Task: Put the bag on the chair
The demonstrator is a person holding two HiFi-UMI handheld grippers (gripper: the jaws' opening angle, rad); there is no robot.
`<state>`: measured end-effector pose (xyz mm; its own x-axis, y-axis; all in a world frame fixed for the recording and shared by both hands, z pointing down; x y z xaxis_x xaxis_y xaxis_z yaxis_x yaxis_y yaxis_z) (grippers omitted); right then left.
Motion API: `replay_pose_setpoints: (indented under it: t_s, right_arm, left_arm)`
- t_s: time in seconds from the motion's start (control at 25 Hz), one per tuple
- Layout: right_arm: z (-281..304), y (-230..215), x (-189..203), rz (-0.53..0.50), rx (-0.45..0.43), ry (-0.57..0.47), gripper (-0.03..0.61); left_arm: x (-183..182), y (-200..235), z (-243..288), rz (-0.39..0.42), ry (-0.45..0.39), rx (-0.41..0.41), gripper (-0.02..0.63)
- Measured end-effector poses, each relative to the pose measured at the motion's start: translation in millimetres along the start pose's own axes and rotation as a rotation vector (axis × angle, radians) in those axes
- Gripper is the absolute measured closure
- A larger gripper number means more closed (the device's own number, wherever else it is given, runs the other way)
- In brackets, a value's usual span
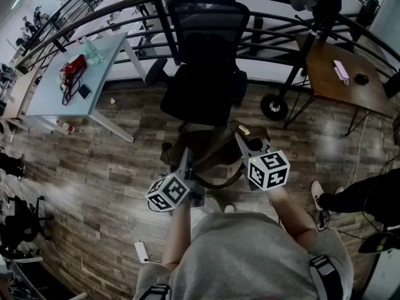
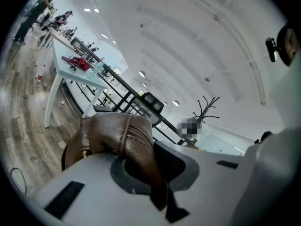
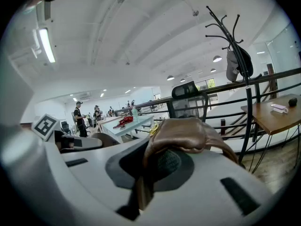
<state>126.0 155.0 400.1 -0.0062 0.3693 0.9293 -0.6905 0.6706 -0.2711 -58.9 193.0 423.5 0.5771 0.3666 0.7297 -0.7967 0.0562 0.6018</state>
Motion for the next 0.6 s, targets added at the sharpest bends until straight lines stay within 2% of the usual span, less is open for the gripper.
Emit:
replay_pose_setpoints:
  t_s: [0.2,0.6]
  right_arm:
    - [-34.5,24.5,14.5,0.039,0.027,-0.057,0.558]
    - [-48.1,49.6,29.1,0.040,0.004,-0.059,0.560]
  left_arm:
    - [15.6,-7.3,-36.0,0.048,0.022,0.012,0.594]
    - [20.0,-0.1,-68.5,0.046,-0.003,-0.004,0.594]
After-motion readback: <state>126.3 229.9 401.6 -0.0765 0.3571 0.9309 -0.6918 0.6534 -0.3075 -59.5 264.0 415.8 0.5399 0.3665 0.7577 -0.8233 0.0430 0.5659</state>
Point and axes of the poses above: the fingertips, and each gripper's own axes: z forward along the fingers, y to its left, x out of its underside, the point moved 2 cm from there along -z, backward along the fingers, and after that the axes turned 11 degrees about -x, right-handed, at the moved point
